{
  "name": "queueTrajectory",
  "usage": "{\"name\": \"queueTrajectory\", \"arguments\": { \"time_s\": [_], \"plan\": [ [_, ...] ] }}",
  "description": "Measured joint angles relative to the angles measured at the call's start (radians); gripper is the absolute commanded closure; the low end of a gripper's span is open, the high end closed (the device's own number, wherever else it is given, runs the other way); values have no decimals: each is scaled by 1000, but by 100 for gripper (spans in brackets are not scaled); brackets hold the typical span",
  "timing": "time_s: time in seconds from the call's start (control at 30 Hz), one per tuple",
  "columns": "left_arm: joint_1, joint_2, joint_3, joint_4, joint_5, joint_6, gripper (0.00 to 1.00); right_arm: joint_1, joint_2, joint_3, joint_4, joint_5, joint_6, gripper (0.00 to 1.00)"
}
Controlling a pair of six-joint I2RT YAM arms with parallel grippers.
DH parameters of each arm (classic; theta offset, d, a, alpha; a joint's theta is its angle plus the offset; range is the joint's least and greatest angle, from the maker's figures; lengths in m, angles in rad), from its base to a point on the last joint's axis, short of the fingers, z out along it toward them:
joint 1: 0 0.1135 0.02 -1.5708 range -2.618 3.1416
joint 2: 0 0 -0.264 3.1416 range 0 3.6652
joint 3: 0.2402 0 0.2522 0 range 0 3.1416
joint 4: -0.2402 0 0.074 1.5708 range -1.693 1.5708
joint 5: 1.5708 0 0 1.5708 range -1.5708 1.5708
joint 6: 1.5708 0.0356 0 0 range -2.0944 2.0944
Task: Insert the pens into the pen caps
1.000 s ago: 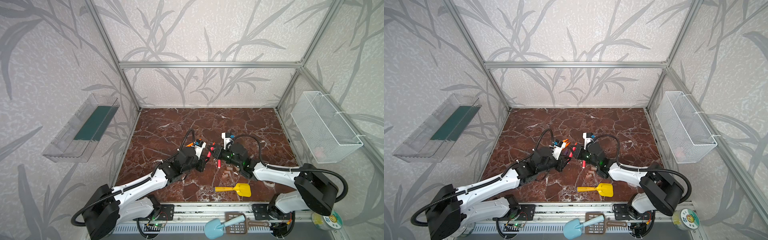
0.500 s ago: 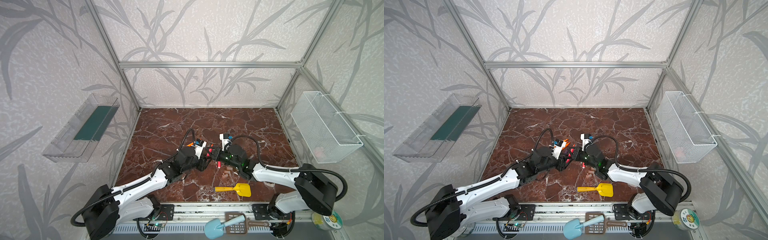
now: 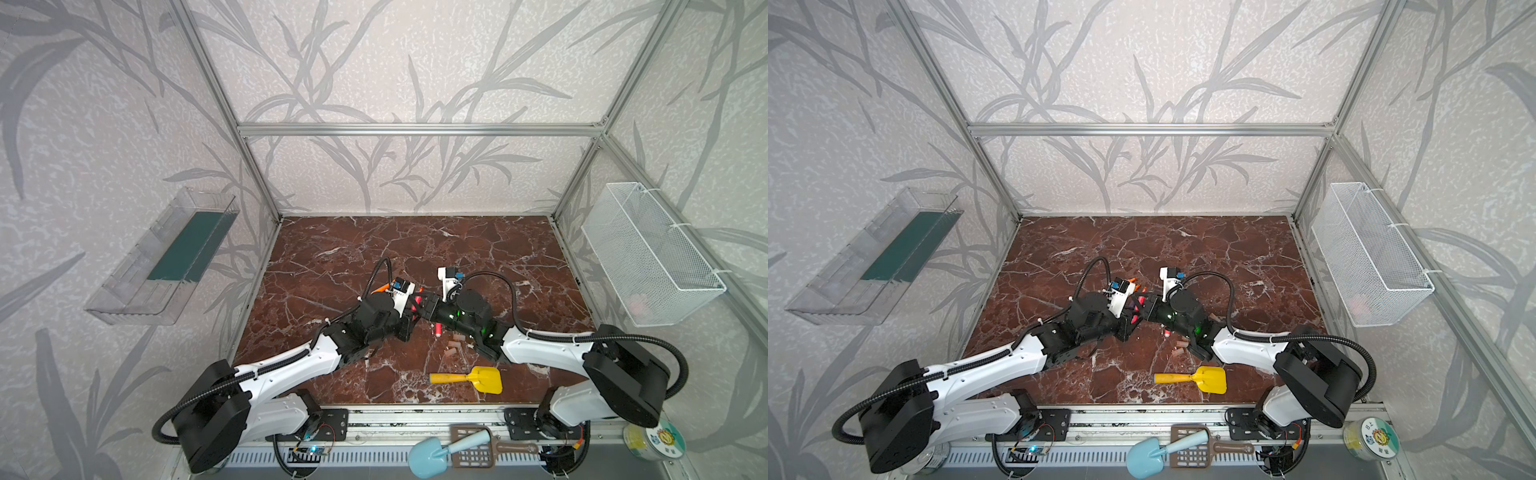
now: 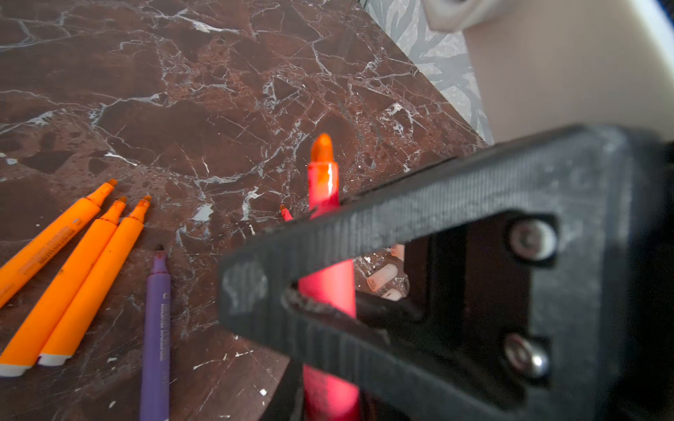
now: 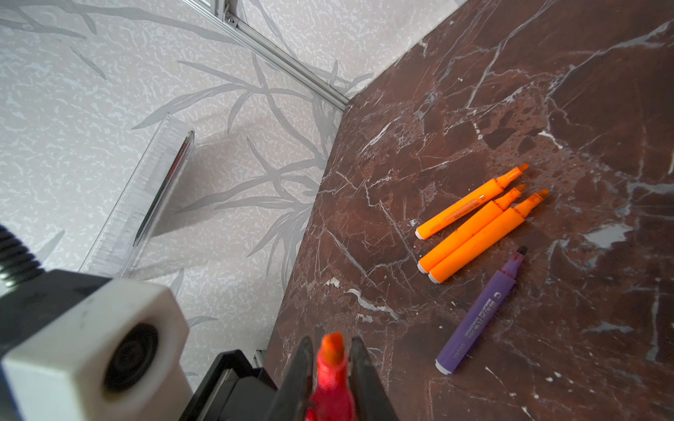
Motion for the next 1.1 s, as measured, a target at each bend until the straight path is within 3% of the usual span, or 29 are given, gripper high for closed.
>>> {"name": "queueTrajectory", "arguments": {
  "time_s": [0.13,0.23,0.33,0.5,0.73,0.87,1.03,1.1],
  "plan": [
    [-2,-2,-12,19,-25,1,93,1,14,-2,10,2,5,41],
    [-2,-13,-30,22,-64,2,98,1,10,-10,8,13,-3,27],
    [-2,-34,-48,23,-111,2,100,2,-31,-32,-23,42,-29,17],
    [6,-56,-48,-20,-239,0,100,2,-251,-78,-251,173,-117,6],
    [20,-117,-71,-39,-380,-24,100,-50,-526,-42,-645,383,-264,1],
    [24,-173,-89,-32,-385,-25,100,-184,-608,-63,-717,322,-336,1],
    [25,-184,-95,-26,-368,-27,100,-377,-613,-85,-864,247,-337,0],
    [25,-181,-97,-27,-357,-29,100,-404,-570,-85,-895,208,-341,11]
  ]
}}
